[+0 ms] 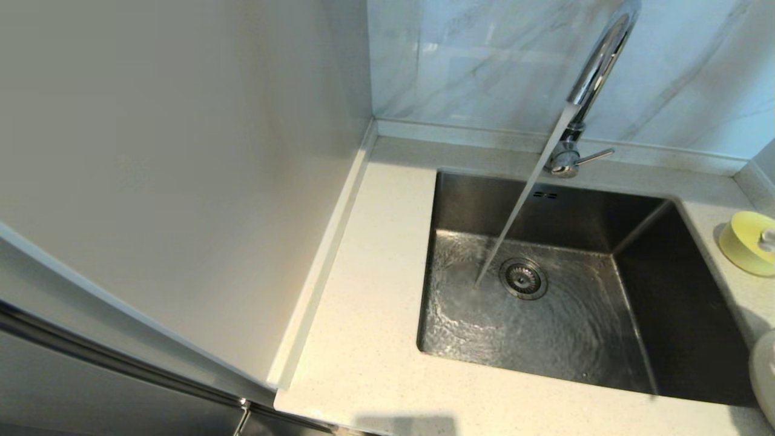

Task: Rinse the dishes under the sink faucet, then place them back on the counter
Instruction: Pick up the chopsticks

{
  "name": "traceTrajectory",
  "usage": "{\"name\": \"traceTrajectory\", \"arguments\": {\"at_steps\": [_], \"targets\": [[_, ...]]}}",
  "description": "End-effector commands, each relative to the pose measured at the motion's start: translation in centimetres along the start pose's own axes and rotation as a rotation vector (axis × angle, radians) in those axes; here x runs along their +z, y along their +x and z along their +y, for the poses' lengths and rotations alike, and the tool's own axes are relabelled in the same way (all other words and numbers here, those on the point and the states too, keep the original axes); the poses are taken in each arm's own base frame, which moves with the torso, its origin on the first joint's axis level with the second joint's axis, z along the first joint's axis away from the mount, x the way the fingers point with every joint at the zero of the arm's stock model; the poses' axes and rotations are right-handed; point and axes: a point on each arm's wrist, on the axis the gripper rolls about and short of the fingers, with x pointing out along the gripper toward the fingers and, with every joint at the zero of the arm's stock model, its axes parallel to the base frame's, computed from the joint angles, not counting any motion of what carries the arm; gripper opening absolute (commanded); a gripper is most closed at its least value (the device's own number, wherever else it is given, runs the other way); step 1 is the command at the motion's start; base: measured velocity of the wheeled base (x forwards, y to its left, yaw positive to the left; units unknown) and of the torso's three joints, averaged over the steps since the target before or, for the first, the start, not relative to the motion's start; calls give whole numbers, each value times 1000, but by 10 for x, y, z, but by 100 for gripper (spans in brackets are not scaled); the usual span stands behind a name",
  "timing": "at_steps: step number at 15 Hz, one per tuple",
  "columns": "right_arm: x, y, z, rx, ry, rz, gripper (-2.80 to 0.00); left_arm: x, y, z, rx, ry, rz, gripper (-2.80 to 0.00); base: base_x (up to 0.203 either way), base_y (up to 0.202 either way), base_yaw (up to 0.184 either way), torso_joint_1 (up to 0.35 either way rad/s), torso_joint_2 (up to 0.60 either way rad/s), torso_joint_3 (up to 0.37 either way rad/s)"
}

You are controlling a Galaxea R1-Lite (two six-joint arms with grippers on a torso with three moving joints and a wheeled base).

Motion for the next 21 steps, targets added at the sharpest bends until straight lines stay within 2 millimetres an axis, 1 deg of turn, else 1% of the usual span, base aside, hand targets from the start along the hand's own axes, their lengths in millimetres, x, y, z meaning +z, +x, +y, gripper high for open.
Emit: {"name": "traceTrajectory", "arguments": {"at_steps": [1,3,4,5,6,7,9,12,13,15,16,18,21], "targets": [[-22,-47,19,78,8,-43,0,0,0,0,0,0,0,-280,0,0,0,0,0,0],[-43,-75,29,151,36,-38,0,0,0,0,-1,0,0,-280,0,0,0,0,0,0],[-52,-84,32,166,47,-28,0,0,0,0,0,0,0,-280,0,0,0,0,0,0],[-58,-86,32,160,62,-9,0,0,0,0,-1,0,0,-280,0,0,0,0,0,0],[-59,-81,29,124,72,3,0,0,0,0,0,0,0,-280,0,0,0,0,0,0],[-62,-74,24,49,83,23,0,0,0,0,0,0,0,-280,0,0,0,0,0,0],[-66,-52,11,-80,86,97,0,0,0,0,-1,0,0,-280,0,0,0,0,0,0],[-60,-15,-12,-366,74,172,0,0,0,0,0,0,0,-280,0,0,0,0,0,0],[-58,-8,-21,-429,59,193,0,0,0,0,0,0,0,-280,0,0,0,0,0,0],[-53,1,-38,-512,31,250,0,0,0,0,-1,0,0,-280,0,0,0,0,0,0],[-49,6,-47,-544,42,279,0,0,0,0,0,0,0,-280,0,0,0,0,0,0],[-43,10,-65,-604,80,334,0,0,0,0,-1,0,0,-280,0,0,0,0,0,0],[-42,20,-89,-609,136,410,0,0,0,0,0,0,0,-280,0,0,0,0,0,0]]}}
